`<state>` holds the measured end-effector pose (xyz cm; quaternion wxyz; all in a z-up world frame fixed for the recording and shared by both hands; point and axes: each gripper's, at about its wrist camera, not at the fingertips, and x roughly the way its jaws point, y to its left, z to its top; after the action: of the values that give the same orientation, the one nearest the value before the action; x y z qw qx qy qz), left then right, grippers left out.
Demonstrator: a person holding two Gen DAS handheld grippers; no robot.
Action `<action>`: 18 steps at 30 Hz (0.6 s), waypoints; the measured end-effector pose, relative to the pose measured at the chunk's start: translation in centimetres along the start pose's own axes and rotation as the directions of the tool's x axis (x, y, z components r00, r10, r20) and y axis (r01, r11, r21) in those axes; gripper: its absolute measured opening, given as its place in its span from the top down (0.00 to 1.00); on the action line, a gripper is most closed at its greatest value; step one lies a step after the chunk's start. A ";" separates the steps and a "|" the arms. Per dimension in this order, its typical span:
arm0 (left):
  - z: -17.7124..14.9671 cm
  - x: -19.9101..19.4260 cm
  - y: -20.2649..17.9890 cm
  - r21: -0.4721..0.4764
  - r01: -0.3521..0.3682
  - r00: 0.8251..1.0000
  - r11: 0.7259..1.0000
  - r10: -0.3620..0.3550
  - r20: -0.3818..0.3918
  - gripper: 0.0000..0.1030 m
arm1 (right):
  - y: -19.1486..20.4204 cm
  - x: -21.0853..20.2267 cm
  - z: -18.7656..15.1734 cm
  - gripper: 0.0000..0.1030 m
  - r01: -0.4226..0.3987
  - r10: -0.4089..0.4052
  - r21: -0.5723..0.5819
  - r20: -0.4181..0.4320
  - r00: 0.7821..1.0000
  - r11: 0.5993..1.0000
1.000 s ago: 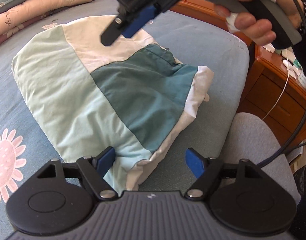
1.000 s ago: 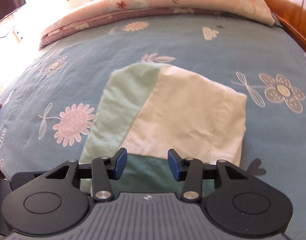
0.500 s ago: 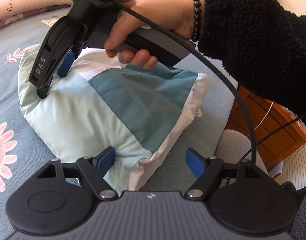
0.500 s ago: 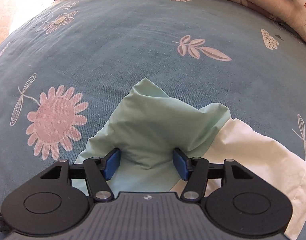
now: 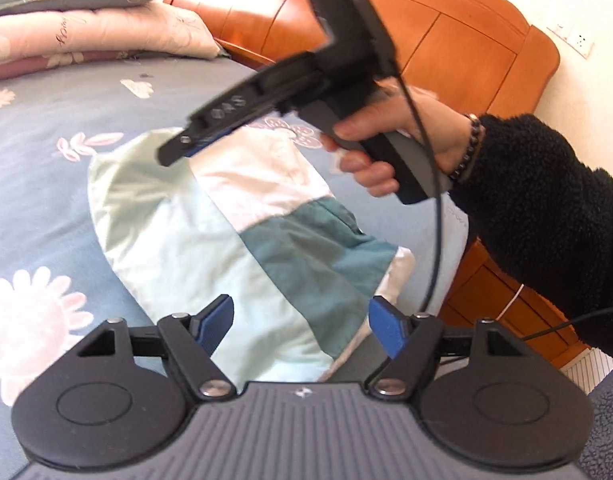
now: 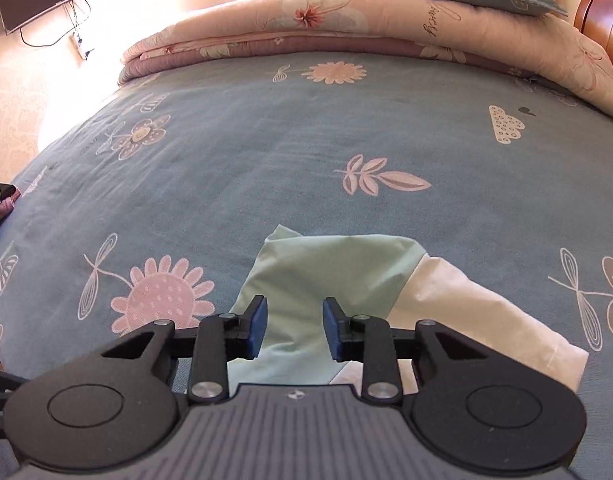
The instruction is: Fold clothes
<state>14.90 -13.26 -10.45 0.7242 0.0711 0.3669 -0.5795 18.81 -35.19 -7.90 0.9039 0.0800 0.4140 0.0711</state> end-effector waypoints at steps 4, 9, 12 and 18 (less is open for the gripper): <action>2.8 -0.9 3.0 -0.032 -0.092 0.995 0.995 0.093 0.044 0.29 | -2.0 -1.9 -0.2 0.66 0.044 -0.045 0.023 0.025 0.999 0.999; 7.7 3.3 7.4 -0.158 -0.086 0.992 0.984 0.099 0.075 0.42 | -6.3 0.0 -1.5 0.66 0.125 -0.126 0.141 -0.003 0.992 0.982; 8.7 7.3 9.4 -0.228 -0.062 0.997 0.972 0.069 0.021 0.47 | -8.5 2.2 -3.1 0.66 0.150 -0.143 0.193 -0.050 0.989 0.970; 7.4 13.1 13.8 -0.381 -0.128 0.989 0.916 0.091 -0.115 0.95 | -12.0 4.9 -5.5 0.72 0.122 -0.111 0.266 -0.056 0.992 0.956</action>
<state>31.30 -23.11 -17.61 0.7370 -0.0256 0.5037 -0.4500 18.59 -45.45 -17.49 0.8787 0.1760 0.4422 -0.0377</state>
